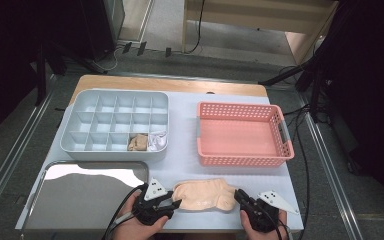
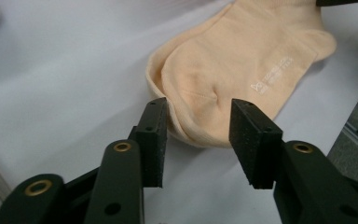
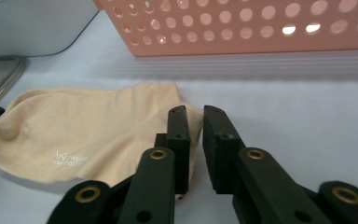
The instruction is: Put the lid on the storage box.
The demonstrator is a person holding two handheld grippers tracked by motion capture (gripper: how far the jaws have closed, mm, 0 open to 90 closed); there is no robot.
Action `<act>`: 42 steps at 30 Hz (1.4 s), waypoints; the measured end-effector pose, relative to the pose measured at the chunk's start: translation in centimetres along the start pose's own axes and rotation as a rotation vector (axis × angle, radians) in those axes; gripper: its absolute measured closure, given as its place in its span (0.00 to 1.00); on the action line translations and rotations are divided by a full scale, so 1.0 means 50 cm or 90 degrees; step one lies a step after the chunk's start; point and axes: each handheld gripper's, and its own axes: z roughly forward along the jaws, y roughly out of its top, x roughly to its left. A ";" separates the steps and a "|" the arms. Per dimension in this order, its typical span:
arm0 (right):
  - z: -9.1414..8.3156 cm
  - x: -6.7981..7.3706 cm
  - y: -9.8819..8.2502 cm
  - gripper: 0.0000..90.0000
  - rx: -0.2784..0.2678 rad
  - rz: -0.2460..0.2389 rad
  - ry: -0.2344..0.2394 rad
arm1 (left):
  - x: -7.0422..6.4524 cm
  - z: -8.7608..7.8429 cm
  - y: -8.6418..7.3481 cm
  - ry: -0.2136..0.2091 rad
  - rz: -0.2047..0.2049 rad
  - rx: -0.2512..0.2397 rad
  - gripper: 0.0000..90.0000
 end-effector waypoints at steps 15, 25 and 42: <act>0.006 -0.011 -0.001 0.71 -0.022 0.033 0.012 | -0.004 0.001 0.007 0.002 0.013 0.000 0.63; 0.019 -0.011 -0.006 0.94 0.016 0.037 0.019 | -0.003 0.016 0.002 0.004 -0.004 0.018 0.59; -0.001 0.007 0.004 0.94 -0.033 0.005 0.047 | 0.016 -0.006 0.009 -0.004 -0.028 -0.025 0.99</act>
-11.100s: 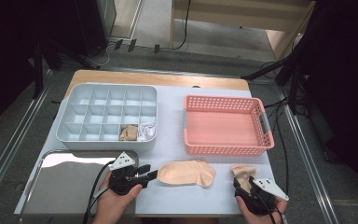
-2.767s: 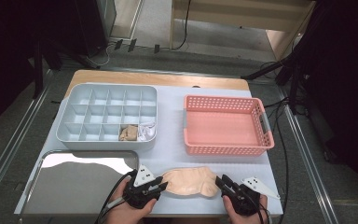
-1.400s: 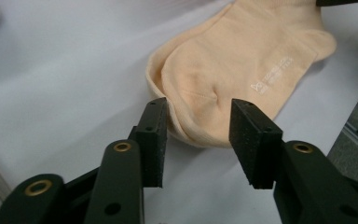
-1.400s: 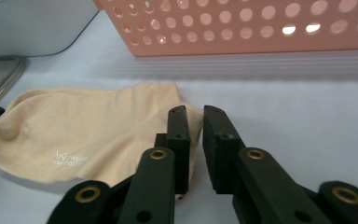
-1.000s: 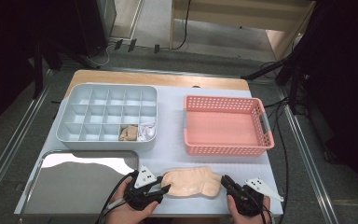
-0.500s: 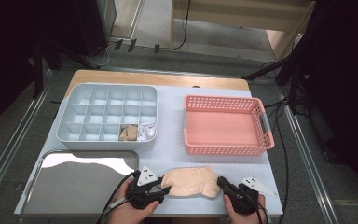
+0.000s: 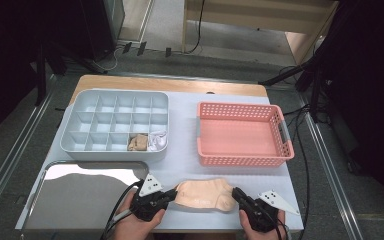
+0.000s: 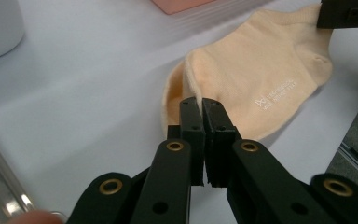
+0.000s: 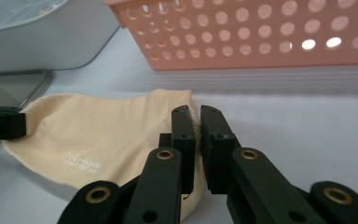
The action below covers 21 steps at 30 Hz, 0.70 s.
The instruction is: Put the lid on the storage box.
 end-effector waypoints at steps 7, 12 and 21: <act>0.015 -0.007 -0.002 0.94 0.022 0.013 0.002 | 0.010 0.003 -0.005 0.015 0.008 0.023 0.99; 0.026 -0.016 -0.008 0.94 0.037 0.031 0.013 | 0.018 0.005 -0.009 0.029 0.006 0.030 0.99; 0.026 -0.018 -0.005 0.94 0.017 0.053 0.059 | 0.018 0.006 -0.012 0.042 0.007 0.026 0.97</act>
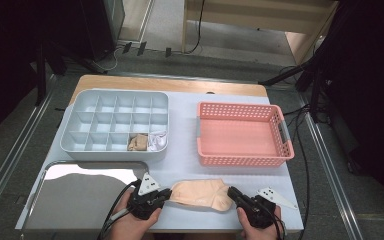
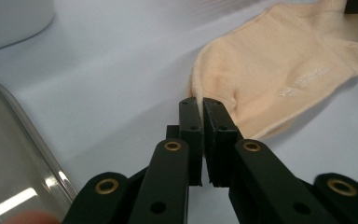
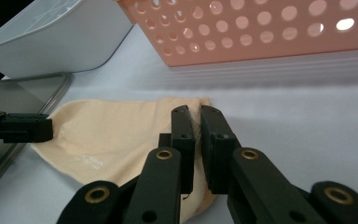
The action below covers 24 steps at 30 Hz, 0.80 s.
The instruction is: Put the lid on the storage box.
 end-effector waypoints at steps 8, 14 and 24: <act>0.012 0.006 0.002 0.94 0.002 0.007 0.004 | 0.002 0.008 0.006 0.012 -0.010 0.001 0.73; 0.009 0.002 -0.001 0.88 0.005 -0.026 -0.023 | -0.003 0.013 0.008 -0.005 -0.004 0.014 0.88; -0.013 -0.022 -0.002 0.76 -0.018 0.038 -0.037 | -0.003 0.013 0.008 -0.011 -0.006 0.008 0.90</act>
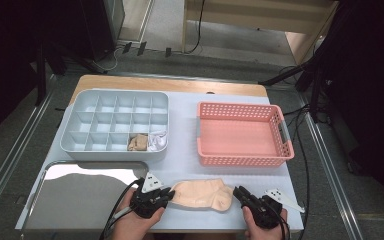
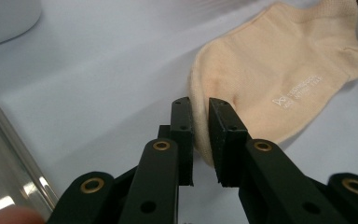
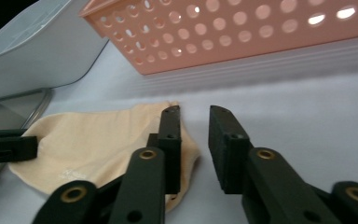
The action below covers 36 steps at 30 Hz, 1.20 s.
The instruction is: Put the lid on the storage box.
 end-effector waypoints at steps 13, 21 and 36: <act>-0.015 0.030 0.009 0.69 -0.096 0.011 0.030 | -0.001 0.001 0.000 -0.009 0.001 -0.003 0.95; 0.034 0.036 -0.011 0.95 0.045 -0.042 0.012 | 0.002 0.002 0.001 -0.010 -0.001 0.005 0.98; 0.021 0.015 -0.016 0.66 0.058 -0.031 -0.030 | 0.002 0.000 -0.002 -0.003 0.002 -0.004 0.97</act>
